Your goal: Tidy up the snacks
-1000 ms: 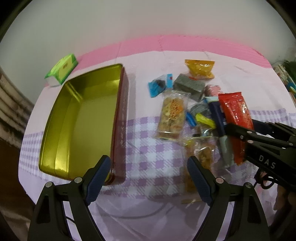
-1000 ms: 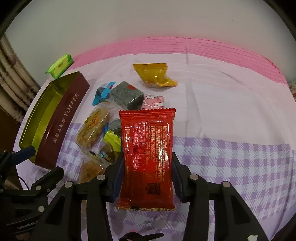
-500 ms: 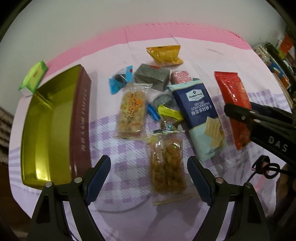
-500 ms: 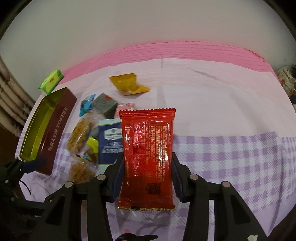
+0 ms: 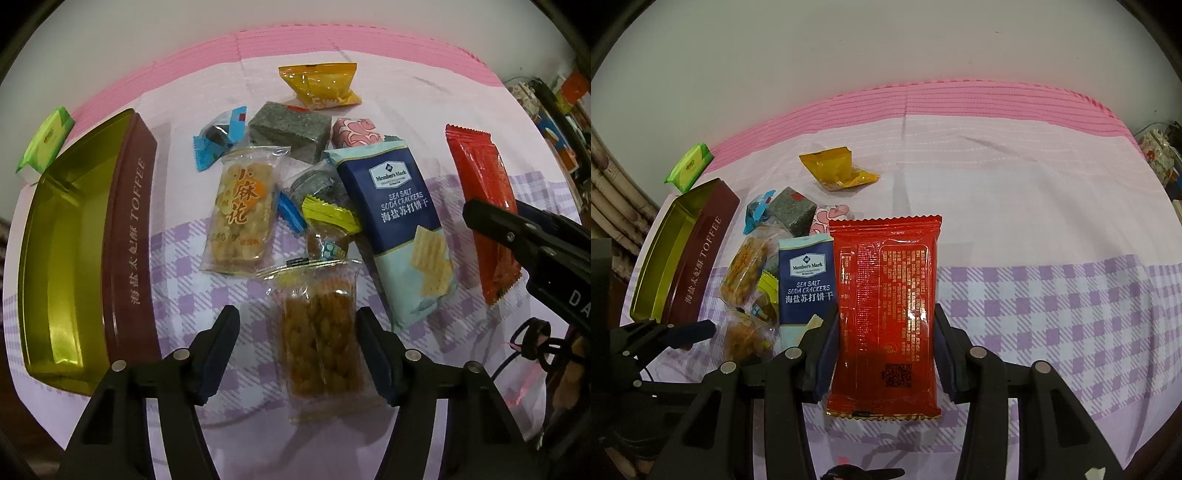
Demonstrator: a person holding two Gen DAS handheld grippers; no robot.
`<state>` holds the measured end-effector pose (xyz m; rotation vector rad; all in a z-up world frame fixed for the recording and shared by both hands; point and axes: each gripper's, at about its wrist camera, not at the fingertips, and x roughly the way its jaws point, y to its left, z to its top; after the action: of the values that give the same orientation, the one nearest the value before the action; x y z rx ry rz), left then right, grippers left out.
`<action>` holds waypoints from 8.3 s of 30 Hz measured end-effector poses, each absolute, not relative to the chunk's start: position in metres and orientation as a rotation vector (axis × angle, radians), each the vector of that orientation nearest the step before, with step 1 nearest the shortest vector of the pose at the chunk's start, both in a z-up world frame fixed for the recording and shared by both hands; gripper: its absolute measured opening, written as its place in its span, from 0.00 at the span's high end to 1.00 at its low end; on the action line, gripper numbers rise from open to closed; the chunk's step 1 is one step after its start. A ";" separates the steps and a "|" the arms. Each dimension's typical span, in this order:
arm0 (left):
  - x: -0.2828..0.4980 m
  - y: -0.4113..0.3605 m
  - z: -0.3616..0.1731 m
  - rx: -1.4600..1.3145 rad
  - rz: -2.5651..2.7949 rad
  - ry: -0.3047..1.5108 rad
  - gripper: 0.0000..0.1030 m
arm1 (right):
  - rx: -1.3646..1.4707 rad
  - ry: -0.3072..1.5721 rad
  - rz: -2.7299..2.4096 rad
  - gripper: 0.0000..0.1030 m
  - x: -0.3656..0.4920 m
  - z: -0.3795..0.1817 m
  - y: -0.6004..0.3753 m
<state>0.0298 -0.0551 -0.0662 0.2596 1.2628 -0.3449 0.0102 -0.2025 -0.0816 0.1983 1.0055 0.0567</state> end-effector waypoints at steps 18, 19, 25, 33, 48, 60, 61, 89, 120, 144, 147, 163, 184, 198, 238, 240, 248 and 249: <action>0.022 -0.044 -0.049 0.219 -0.372 1.225 0.60 | 0.192 1.009 0.055 0.58 0.010 -0.083 -0.203; 0.020 -0.041 -0.043 0.213 -0.375 1.220 0.60 | 0.190 1.007 0.055 0.58 0.010 -0.083 -0.203; 0.025 -0.023 -0.005 0.192 -0.365 1.135 0.60 | 0.181 1.006 0.045 0.58 0.011 -0.082 -0.201; 0.057 0.029 0.029 0.203 -0.234 1.044 0.60 | 0.162 0.997 0.033 0.58 0.016 -0.076 -0.195; 0.100 0.135 -0.034 0.305 0.006 1.166 0.60 | 0.096 0.982 0.083 0.58 0.033 -0.056 -0.157; 0.096 0.147 -0.063 0.322 0.004 1.210 0.60 | 0.065 0.970 0.231 0.58 0.057 -0.039 -0.083; 0.095 0.148 -0.066 0.317 0.004 1.215 0.60 | 0.061 0.969 0.241 0.58 0.057 -0.039 -0.078; 0.053 0.256 -0.013 -0.158 0.235 1.038 0.43 | 0.098 1.029 0.420 0.58 0.093 -0.042 0.049; 0.036 0.251 -0.036 -0.142 0.287 1.077 0.41 | -0.140 1.117 0.271 0.58 0.102 -0.090 0.091; 0.034 0.245 -0.038 -0.084 0.292 1.072 0.38 | -0.141 1.085 0.304 0.57 0.098 -0.080 0.086; 0.034 0.244 -0.038 -0.084 0.296 1.072 0.38 | -0.122 1.077 0.329 0.56 0.095 -0.073 0.083; 0.034 0.238 -0.035 -0.054 0.292 1.058 0.38 | -0.071 1.044 0.221 0.45 0.073 -0.047 -0.029; 0.026 0.184 -0.028 0.077 0.188 1.038 0.38 | 0.032 1.157 0.076 0.40 0.049 -0.091 -0.132; 0.025 0.128 -0.023 0.157 0.084 1.035 0.37 | 0.061 1.161 0.099 0.54 0.059 -0.108 -0.130; 0.091 -0.023 -0.052 0.209 -0.335 1.246 0.37 | 0.044 1.061 -0.022 0.53 0.056 -0.118 -0.220; 0.093 -0.025 -0.055 0.224 -0.337 1.256 0.37 | 0.052 1.057 -0.024 0.53 0.054 -0.117 -0.222; 0.099 -0.031 -0.067 0.241 -0.340 1.284 0.39 | 0.066 1.050 -0.029 0.53 0.056 -0.117 -0.222; 0.100 -0.032 -0.069 0.243 -0.337 1.286 0.39 | 0.067 1.049 -0.029 0.53 0.056 -0.117 -0.222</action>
<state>0.1000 -0.0319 -0.0687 0.2427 1.2856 -0.3365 0.0560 -0.2224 -0.1169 0.0665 1.0493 -0.0294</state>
